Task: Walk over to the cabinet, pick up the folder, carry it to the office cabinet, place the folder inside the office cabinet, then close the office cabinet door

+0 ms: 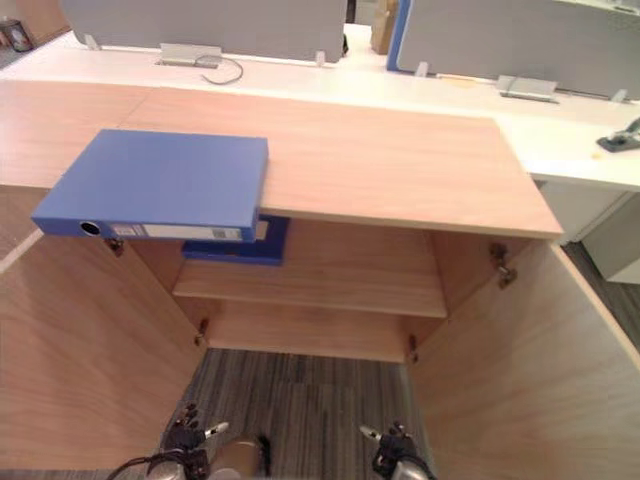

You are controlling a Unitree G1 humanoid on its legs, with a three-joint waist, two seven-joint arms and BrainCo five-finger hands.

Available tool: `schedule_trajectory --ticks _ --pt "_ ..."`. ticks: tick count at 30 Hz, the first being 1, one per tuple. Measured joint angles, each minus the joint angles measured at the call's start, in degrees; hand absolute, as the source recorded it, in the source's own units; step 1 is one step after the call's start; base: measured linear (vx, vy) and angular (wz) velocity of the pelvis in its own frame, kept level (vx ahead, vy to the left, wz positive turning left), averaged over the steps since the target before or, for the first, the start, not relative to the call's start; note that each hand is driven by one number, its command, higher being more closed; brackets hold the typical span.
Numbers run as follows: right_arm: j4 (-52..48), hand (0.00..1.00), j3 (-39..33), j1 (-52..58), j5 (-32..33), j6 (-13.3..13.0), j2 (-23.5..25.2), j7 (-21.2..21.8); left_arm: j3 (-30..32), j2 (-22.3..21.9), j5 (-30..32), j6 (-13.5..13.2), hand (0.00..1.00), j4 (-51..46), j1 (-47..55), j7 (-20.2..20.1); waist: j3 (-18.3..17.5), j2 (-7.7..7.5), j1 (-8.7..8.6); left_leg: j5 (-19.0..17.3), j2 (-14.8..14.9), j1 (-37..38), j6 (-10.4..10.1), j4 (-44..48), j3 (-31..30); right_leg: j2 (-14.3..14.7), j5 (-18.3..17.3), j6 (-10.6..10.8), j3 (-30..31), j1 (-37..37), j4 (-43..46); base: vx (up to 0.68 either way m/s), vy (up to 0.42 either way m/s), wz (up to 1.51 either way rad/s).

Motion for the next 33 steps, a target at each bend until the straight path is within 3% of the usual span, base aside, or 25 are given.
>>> schedule_trajectory --ticks 3,7,10,12,13,17,19,21,24,29,31,33 --pt "0.26 0.00 0.23 0.76 -0.15 0.02 0.08 0.80 -0.25 1.23 -0.30 0.21 0.00 2.16 0.24 -0.75 -1.04 -0.10 -0.10 2.97 -1.20 5.10 1.17 -8.68 2.35 -1.50 2.00 0.01 0.15 -0.18 -0.43 0.11 0.066 -0.30" --pt "0.60 0.00 0.43 1.56 -2.14 0.07 -0.85 1.10 -1.36 1.47 -2.14 0.19 0.00 3.48 0.16 -1.04 -1.78 -0.14 -0.44 8.35 -2.54 7.69 0.68 -17.76 2.49 -2.19 2.38 0.55 -0.12 -0.91 -2.17 0.00 -0.078 -0.04" --pt "1.09 0.00 0.82 2.34 -2.13 0.16 -1.64 1.29 -2.51 0.92 -7.27 0.26 0.00 3.69 0.36 -2.33 -1.94 0.18 -0.50 12.85 -2.87 10.23 0.34 -25.23 1.80 -2.08 2.40 0.61 -0.44 -1.19 -3.04 -0.04 -0.086 0.06" --pt "1.09 0.00 0.94 3.26 -2.15 0.30 -2.11 1.69 -3.82 0.03 -16.08 0.98 0.00 2.08 1.78 -4.60 -2.26 0.46 -0.67 16.09 -3.06 11.80 0.22 -30.78 0.71 -1.70 2.18 0.95 -0.73 -1.88 -3.30 -0.07 -0.038 0.05" --pt "1.09 0.00 1.36 3.45 -2.15 0.32 -2.22 1.73 -3.84 0.07 -18.16 1.15 0.00 0.66 2.29 -4.87 -2.30 0.39 -0.80 16.36 -3.19 11.53 0.31 -31.03 0.33 -1.73 2.04 1.16 -1.03 -2.12 -3.31 -0.08 -0.025 0.07" --pt "0.98 0.00 7.36 3.94 -2.17 0.62 -3.29 2.09 -2.58 -2.77 -37.93 1.33 0.00 -12.92 6.58 -7.81 -2.42 -0.19 -0.43 16.86 -5.38 11.37 0.48 -31.36 -0.96 -3.77 -0.52 3.36 -3.16 -1.72 -3.50 -0.10 0.009 0.09" --pt "0.99 0.00 9.43 3.93 -2.27 0.63 -3.63 2.66 -0.66 -5.06 -45.78 0.35 0.00 -17.65 6.63 -8.23 -3.16 -0.30 -0.17 16.95 -6.41 10.57 0.83 -31.38 -3.56 -4.26 -1.81 4.09 -4.33 -1.81 -3.68 -0.11 0.039 0.28" --pt "1.04 0.00 9.91 4.26 -2.11 0.66 -3.55 2.62 -0.70 -7.24 -52.00 -3.08 0.00 -28.15 6.72 -5.70 -3.67 -0.66 0.04 17.94 -6.82 9.16 0.96 -31.38 -6.47 -3.63 -2.31 4.45 -6.10 -2.05 -3.85 -0.10 0.046 0.47" --pt "1.05 0.00 12.29 4.22 -2.11 0.67 -3.52 2.22 -0.37 -7.10 -50.61 -6.74 0.00 -38.66 6.45 -1.76 -4.33 -1.29 0.37 18.54 -6.94 7.35 0.99 -31.38 -8.37 -3.03 -2.37 4.10 -6.95 -2.85 -4.18 -0.03 0.037 0.35" --pt "1.19 0.00 16.09 4.20 -2.15 0.88 -3.47 1.67 0.40 -6.64 -45.24 -7.52 0.00 -47.26 6.03 4.40 -5.13 -2.70 1.28 19.40 -7.87 6.01 1.09 -31.07 -10.22 -3.22 -1.66 4.11 -8.34 -2.80 -4.80 0.06 0.008 0.25" --pt "1.96 0.00 16.08 3.91 -2.14 0.92 -2.99 1.55 1.00 -6.79 -41.18 -7.26 0.00 -51.51 6.08 6.72 -5.38 -3.31 1.64 19.44 -7.87 5.85 1.09 -31.00 -10.38 -3.12 -1.32 3.98 -8.31 -2.57 -5.06 0.09 -0.015 0.13" --pt "2.72 0.00 16.08 3.69 -2.14 0.82 -2.80 1.53 2.21 -7.31 -29.82 -6.50 0.00 -61.52 6.16 10.67 -5.85 -3.48 2.25 19.47 -7.05 5.54 1.07 -30.99 -10.48 -2.15 0.06 3.26 -8.13 -2.59 -5.88 0.07 -0.031 0.01"
